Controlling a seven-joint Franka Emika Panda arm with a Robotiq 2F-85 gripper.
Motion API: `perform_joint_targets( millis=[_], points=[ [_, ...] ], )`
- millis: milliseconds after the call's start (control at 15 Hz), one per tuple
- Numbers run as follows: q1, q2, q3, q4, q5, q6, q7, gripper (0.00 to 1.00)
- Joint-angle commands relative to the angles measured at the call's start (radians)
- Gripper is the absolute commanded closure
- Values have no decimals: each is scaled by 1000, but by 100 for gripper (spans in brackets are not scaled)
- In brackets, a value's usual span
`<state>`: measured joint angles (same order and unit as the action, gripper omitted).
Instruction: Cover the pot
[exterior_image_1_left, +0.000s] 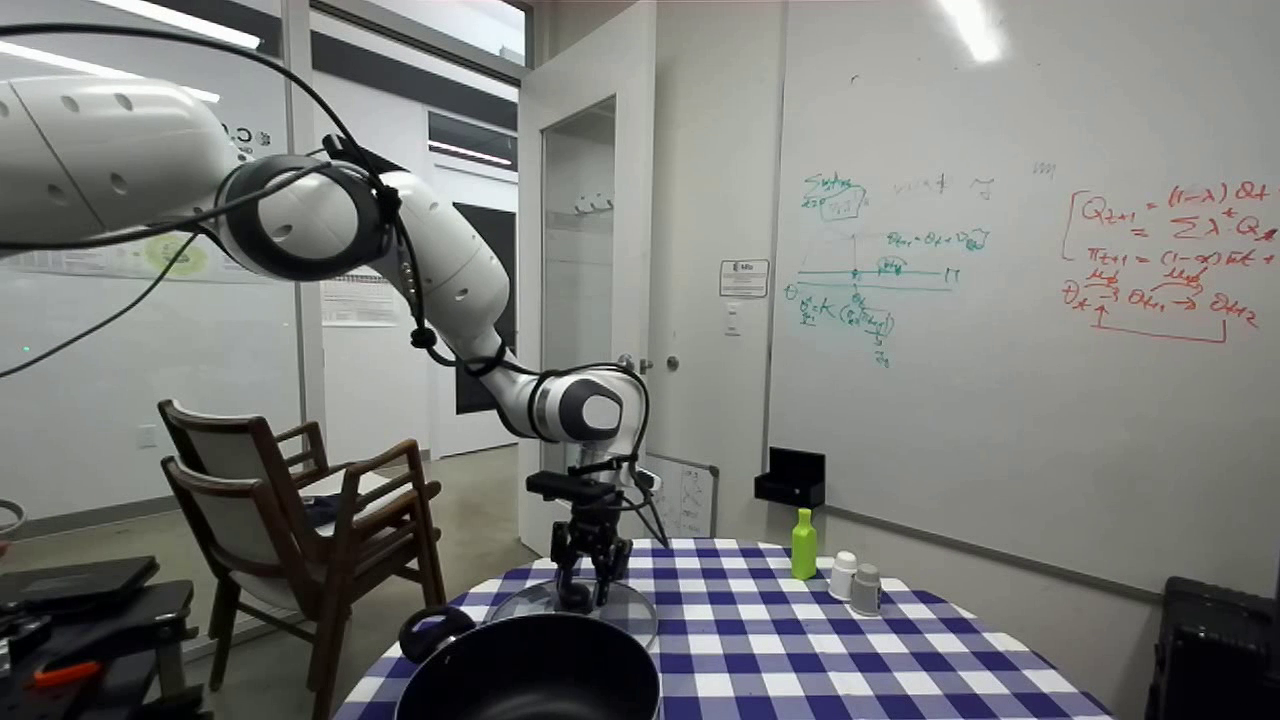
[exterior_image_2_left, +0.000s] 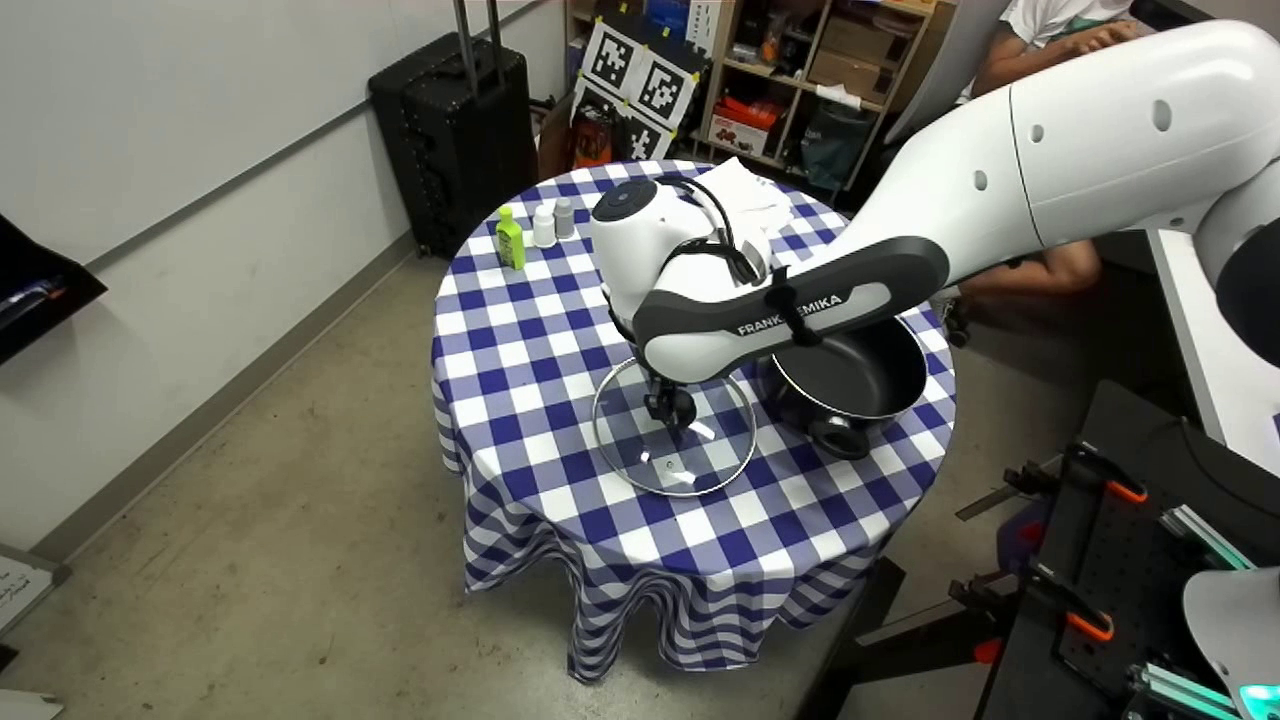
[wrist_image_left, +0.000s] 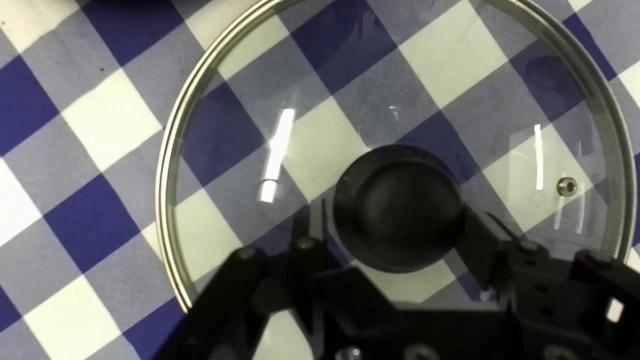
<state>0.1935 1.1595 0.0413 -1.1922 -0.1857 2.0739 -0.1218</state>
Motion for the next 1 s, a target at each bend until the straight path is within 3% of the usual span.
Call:
perform_joint_targets(
  millis=[0, 133, 933],
  points=[
    [-2, -23, 9, -17, 0, -29, -18, 62],
    [-2, -26, 9, -18, -2, -32, -17, 75],
    [-9, -148, 29, -31, 19, -104, -20, 75]
  ],
)
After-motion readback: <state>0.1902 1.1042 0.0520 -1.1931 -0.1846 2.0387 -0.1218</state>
